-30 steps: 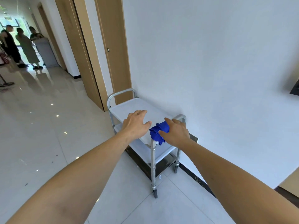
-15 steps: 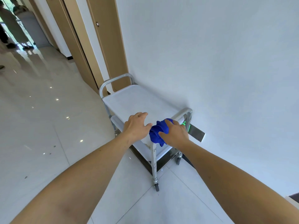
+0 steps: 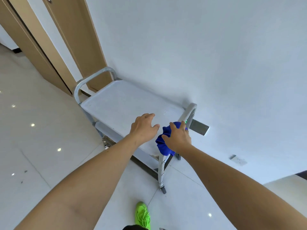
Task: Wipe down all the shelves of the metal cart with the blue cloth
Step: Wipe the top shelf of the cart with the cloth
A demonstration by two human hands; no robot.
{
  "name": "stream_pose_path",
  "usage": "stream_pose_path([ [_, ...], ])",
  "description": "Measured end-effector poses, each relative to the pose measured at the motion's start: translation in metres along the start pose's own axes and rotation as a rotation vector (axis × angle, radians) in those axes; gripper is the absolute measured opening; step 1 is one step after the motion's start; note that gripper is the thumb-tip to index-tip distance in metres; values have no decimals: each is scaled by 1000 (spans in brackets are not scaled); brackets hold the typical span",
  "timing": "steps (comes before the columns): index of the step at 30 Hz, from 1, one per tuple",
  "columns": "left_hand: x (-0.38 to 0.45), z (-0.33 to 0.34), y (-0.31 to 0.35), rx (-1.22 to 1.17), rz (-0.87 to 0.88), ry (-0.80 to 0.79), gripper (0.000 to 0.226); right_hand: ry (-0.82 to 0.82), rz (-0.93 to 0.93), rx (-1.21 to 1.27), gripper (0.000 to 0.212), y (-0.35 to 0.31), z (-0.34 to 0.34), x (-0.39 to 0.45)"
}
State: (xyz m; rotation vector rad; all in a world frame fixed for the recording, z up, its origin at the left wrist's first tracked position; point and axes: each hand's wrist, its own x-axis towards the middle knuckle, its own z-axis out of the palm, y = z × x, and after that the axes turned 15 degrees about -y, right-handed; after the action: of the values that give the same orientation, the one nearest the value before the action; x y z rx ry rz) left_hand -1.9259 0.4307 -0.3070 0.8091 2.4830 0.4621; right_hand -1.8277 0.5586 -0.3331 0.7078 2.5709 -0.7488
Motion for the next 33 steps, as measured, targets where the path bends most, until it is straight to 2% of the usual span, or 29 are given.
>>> stream_pose_path([
  [5,34,-5,-28,14,70,-95,58,22,159,65,59,-18,14,22],
  [12,65,-1,-59,6,145,-161,57,56,264,148,64,-31,39,49],
  [15,73,1,-71,7,143,-178,57,98,292,155,57,-34,47,57],
  [24,92,-7,-74,56,91,-237,60,147,277,191,24,-25,33,65],
  [33,105,-24,-61,105,45,-247,66,228,194,160,20,-18,6,73],
])
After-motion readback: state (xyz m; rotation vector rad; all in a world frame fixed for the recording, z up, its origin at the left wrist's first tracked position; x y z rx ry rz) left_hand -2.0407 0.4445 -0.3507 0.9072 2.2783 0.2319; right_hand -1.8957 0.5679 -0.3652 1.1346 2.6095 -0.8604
